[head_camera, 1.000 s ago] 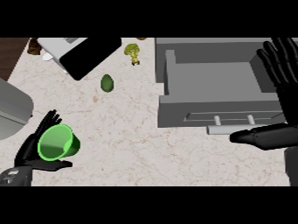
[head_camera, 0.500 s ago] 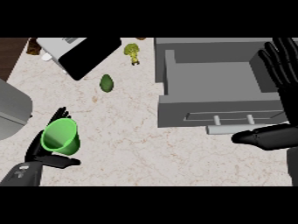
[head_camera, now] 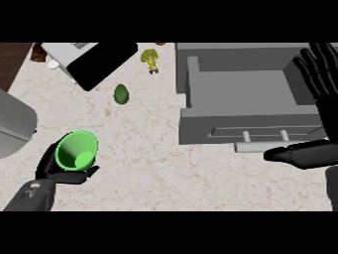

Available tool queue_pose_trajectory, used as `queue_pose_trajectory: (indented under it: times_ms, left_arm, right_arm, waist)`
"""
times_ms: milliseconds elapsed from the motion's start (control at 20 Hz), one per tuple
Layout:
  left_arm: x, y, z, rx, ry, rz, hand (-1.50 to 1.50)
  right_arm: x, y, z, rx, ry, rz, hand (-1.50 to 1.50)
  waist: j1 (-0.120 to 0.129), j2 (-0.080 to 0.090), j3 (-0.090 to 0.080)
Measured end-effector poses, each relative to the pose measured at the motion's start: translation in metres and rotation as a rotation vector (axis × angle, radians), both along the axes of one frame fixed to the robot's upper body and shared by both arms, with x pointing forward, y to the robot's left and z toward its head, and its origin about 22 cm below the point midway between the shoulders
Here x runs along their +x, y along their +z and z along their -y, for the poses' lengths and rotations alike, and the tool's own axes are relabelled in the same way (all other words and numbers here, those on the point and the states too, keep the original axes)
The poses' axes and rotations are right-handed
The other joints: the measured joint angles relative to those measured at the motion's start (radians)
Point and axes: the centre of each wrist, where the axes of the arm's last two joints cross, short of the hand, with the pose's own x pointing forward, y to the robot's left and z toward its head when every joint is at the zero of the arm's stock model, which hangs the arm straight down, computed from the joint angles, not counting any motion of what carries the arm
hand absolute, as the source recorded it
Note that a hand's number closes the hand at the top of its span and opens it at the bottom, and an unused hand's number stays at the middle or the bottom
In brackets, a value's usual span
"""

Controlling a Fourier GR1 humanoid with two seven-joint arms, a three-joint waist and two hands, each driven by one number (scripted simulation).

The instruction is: Pick up the cup, place it into the drawer and close the drawer

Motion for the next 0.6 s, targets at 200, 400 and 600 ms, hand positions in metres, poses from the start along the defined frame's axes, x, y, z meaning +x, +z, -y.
queue_pose_trajectory:
  times_ms: [200, 400, 600]
  left_arm:
    - [0.007, 0.003, 0.007, 0.02, 0.056, 0.089, 1.5]
    - [0.016, 0.004, 0.021, -0.042, 0.162, 0.148, 1.5]
    - [0.027, 0.004, 0.049, -0.111, 0.284, 0.205, 1.5]
  right_arm:
    - [-0.001, 0.004, 0.0, 0.003, -0.002, 0.006, -1.5]
    - [0.0, 0.007, 0.002, 0.001, -0.008, 0.004, -1.5]
    - [-0.003, 0.006, 0.005, 0.01, -0.008, 0.002, -1.5]
  waist:
    - [0.0, -0.002, 0.0]
    - [0.003, -0.001, 0.001]
    - [0.005, -0.005, 0.002]
